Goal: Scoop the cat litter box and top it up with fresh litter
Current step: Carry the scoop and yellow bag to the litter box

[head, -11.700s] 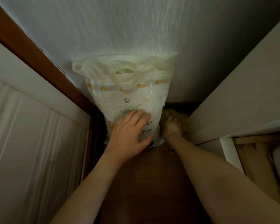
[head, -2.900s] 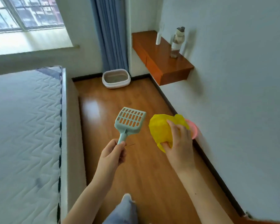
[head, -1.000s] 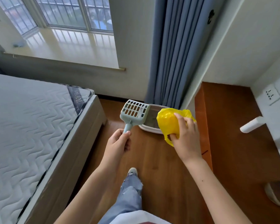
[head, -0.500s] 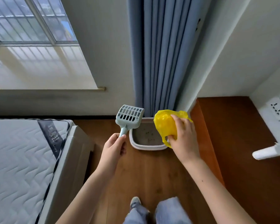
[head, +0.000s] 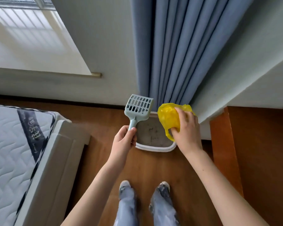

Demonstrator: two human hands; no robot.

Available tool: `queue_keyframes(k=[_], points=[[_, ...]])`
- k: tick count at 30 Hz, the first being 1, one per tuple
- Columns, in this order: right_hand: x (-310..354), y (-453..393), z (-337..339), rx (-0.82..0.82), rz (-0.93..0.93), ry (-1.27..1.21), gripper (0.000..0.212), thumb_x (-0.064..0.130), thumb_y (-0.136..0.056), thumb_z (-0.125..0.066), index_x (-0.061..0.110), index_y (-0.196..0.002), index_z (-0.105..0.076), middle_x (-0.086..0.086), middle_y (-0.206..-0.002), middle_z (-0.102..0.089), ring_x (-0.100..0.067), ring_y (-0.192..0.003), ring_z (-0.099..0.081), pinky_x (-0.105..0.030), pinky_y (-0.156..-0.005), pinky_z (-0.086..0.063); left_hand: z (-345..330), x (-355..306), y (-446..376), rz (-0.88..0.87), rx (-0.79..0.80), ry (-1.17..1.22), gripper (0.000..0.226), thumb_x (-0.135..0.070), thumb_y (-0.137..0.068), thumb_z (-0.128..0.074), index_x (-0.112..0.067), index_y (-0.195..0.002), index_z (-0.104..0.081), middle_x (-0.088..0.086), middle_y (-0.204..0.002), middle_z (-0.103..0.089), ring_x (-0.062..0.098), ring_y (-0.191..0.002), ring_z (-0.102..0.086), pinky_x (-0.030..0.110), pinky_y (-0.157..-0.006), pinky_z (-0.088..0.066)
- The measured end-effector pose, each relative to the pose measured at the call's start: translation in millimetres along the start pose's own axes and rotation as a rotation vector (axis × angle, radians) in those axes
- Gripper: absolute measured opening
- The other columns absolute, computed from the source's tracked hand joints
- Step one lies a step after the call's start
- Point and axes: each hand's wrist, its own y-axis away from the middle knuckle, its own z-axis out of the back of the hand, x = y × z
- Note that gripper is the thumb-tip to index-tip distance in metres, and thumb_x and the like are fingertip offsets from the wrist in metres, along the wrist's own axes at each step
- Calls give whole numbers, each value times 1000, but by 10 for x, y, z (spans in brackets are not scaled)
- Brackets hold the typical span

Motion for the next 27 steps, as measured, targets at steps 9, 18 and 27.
queue_keyframes(k=[9,18,27], points=[[-713,-482,-1827,24,-59,23,72,10,-74,-74,15,-138,-43,-17,-126,-48,-39,-115,-45,-50,-90,-46,283,1437,-1538,67,20,-85,19,-19,-101,-49,-3,-93,-56,3,-70,-47,10,-61,-44,27,-62,-39],[-1657,-931,-4072,-5,33,110,82,11,-64,-82,21,-135,-42,-13,-117,-53,-36,-102,-53,-45,-80,-51,452,3410,-3101,36,135,-127,20,-18,-100,-49,-1,-95,-56,5,-69,-47,15,-64,-45,30,-63,-41],[-2417,-1700,-5729,-22,161,74,73,14,-72,-72,18,-139,-42,-15,-120,-50,-35,-105,-52,-42,-83,-49,421,4649,-4503,-110,217,-147,22,-21,-101,-46,-8,-85,-53,-2,-65,-47,8,-59,-44,19,-55,-38]])
